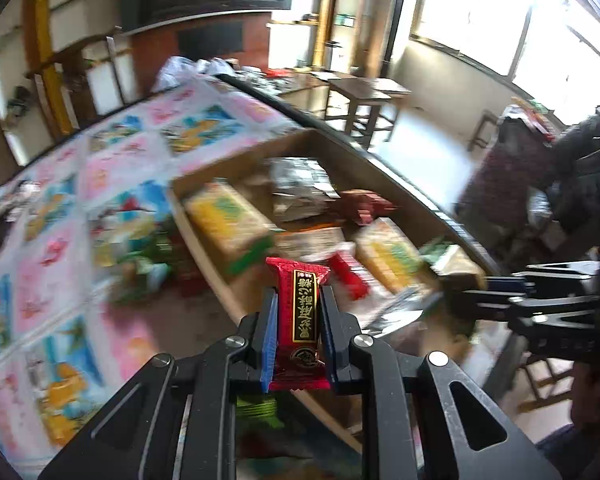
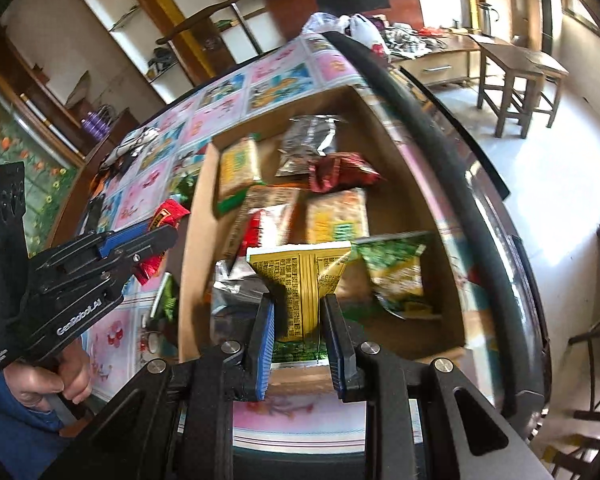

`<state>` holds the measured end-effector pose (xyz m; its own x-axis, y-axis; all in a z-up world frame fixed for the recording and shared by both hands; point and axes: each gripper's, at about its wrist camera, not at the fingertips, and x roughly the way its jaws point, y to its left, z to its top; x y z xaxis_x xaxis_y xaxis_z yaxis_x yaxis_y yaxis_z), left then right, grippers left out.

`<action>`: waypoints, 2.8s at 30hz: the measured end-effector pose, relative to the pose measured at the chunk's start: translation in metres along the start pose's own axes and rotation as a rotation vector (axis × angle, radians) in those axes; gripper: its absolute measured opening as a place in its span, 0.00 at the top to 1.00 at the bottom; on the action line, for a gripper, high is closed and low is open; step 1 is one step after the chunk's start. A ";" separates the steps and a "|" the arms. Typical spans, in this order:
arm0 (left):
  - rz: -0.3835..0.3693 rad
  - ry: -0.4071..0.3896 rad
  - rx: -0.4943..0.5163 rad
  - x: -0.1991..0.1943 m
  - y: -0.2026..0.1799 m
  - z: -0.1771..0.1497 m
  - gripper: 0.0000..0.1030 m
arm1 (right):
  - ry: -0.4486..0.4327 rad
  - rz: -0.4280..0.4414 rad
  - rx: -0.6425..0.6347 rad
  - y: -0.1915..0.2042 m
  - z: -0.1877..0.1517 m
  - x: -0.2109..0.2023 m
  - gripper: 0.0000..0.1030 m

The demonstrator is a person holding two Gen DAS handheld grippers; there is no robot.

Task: Organize snacks
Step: 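Carry the red candy bar in the left tool while the right tool carries the yellow pack over the box, then lower both held snacks into the box and open both tools, then grasp a green snack bag from the table with the left tool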

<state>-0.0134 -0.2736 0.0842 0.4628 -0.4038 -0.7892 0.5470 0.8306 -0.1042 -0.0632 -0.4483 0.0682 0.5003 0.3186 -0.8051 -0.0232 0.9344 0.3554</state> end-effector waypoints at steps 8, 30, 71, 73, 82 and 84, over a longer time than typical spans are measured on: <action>-0.131 0.043 0.095 0.021 -0.040 0.001 0.82 | 0.024 -0.032 0.044 -0.021 -0.003 0.004 0.76; -0.153 0.076 0.144 0.042 -0.058 0.000 0.69 | 0.068 -0.082 0.046 -0.024 0.002 0.022 0.75; -0.037 0.078 -0.219 -0.028 0.106 -0.074 0.46 | 0.039 -0.002 -0.126 0.112 -0.010 0.034 0.71; -0.055 0.098 -0.202 -0.021 0.100 -0.076 0.46 | 0.040 -0.007 -0.130 0.112 -0.011 0.032 0.71; -0.073 0.143 -0.079 0.008 0.065 -0.066 0.32 | 0.020 -0.040 -0.074 0.081 -0.015 0.016 0.71; -0.063 0.166 -0.060 0.017 0.060 -0.064 0.32 | 0.013 -0.047 -0.060 0.074 -0.016 0.012 0.71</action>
<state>-0.0173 -0.2065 0.0256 0.3053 -0.3909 -0.8683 0.5267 0.8290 -0.1880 -0.0727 -0.3728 0.0776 0.4904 0.2761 -0.8266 -0.0524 0.9561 0.2882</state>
